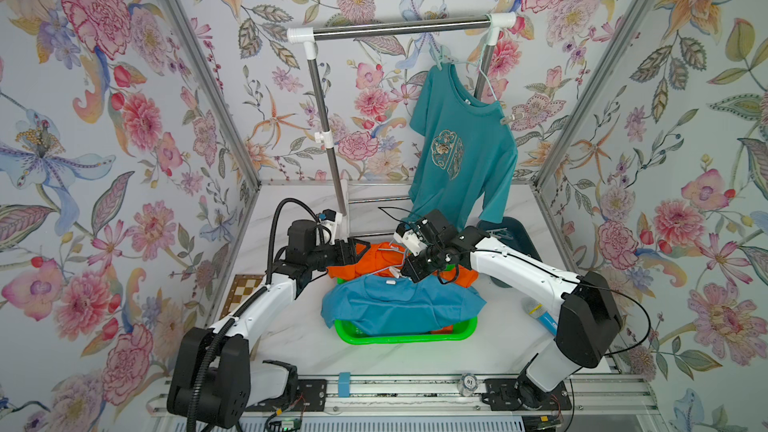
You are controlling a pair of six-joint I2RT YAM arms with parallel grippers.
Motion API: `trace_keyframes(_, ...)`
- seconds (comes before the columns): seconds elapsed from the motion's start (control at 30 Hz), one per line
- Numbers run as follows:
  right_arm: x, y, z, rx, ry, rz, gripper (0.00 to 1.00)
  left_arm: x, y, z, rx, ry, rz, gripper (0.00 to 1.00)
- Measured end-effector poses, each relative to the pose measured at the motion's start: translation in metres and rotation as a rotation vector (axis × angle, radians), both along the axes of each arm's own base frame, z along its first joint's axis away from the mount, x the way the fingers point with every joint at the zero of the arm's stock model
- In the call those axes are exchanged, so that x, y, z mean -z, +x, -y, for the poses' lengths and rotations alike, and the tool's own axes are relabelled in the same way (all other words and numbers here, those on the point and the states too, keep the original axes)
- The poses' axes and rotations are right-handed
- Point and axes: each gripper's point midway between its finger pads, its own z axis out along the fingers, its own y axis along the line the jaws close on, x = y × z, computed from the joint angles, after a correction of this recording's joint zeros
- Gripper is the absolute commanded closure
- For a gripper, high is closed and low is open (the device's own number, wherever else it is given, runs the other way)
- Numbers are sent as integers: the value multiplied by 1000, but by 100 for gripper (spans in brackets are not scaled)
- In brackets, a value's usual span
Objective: Use clothespins to secure the t-shirt on both sides of the hanger
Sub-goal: Place the clothespin in the basket.
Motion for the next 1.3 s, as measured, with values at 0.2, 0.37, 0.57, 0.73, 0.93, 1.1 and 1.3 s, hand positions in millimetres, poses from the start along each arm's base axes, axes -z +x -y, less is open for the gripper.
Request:
trace_keyframes(0.2,-30,-29,15,-199,122,-141,100,-16,-39,26,164,-27,61,0)
trace_keyframes(0.37,-8,-67,13,-327,92,-303,100,-24,-52,25,182,-26,98,0)
trace_keyframes(0.57,37,-100,8,-407,0,-466,91,-9,-58,22,174,-12,56,0)
trace_keyframes(0.73,53,-78,18,-349,-25,-487,98,-2,-59,22,166,1,40,0)
trace_keyframes(0.93,37,-51,18,-309,45,-448,100,5,-66,33,198,8,28,0)
trace_keyframes(1.1,34,-43,22,-289,74,-449,100,11,-63,34,195,17,13,0)
trace_keyframes(1.3,26,-43,18,-304,133,-459,100,15,-61,35,191,16,2,0)
